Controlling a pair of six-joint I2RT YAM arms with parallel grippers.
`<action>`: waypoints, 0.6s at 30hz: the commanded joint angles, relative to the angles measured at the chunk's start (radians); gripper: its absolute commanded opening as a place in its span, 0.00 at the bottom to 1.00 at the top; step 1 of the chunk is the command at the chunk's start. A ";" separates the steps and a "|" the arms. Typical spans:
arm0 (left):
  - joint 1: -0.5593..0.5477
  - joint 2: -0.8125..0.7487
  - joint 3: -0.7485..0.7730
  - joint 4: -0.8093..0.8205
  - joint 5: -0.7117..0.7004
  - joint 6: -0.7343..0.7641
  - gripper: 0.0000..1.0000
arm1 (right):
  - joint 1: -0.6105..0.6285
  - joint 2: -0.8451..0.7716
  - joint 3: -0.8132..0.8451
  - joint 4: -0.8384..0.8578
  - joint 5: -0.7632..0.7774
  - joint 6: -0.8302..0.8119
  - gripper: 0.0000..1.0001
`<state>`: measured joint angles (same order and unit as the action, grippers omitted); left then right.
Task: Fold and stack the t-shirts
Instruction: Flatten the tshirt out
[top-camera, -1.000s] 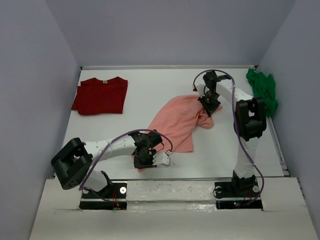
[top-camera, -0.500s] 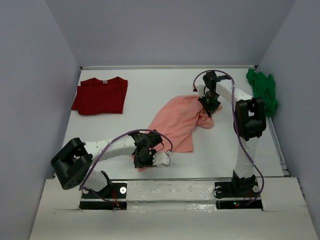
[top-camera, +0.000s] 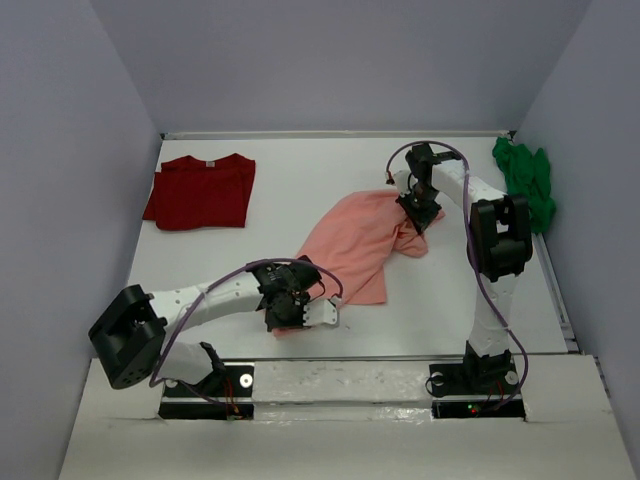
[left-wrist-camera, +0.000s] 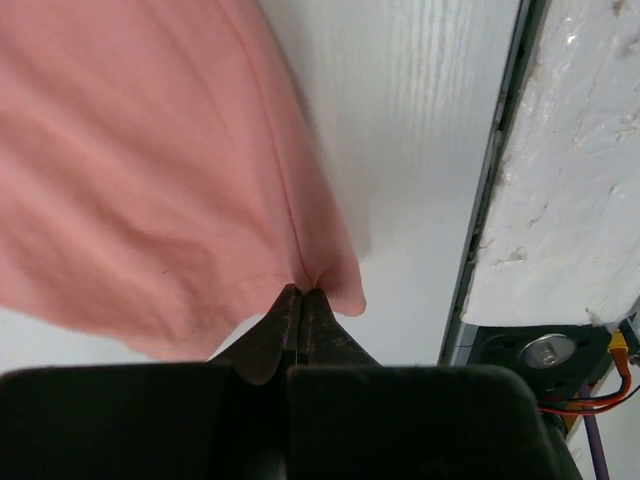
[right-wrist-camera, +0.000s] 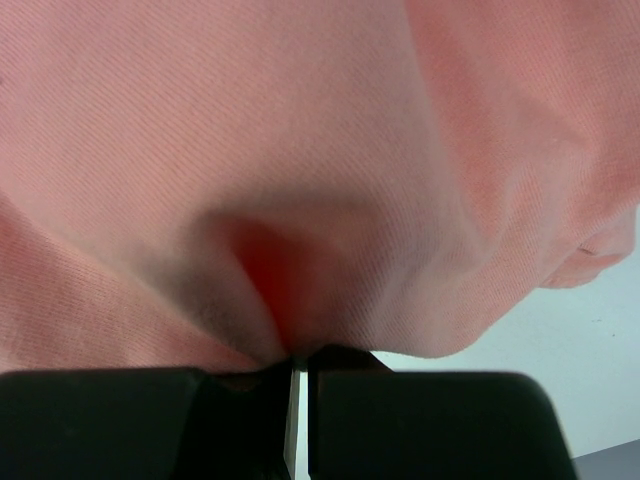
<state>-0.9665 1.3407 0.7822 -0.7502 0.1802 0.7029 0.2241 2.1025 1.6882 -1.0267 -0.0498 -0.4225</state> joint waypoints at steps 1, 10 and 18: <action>0.032 -0.077 0.054 -0.021 -0.096 0.012 0.00 | 0.008 -0.015 0.001 0.022 0.028 -0.010 0.00; 0.112 -0.143 0.009 0.025 -0.275 0.026 0.00 | 0.008 -0.038 -0.007 0.027 0.044 -0.005 0.55; 0.164 -0.201 -0.084 0.092 -0.387 0.056 0.00 | 0.008 -0.140 -0.028 0.050 0.082 -0.001 0.68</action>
<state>-0.8265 1.1942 0.7330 -0.6815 -0.1165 0.7288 0.2241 2.0739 1.6672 -1.0100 -0.0086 -0.4221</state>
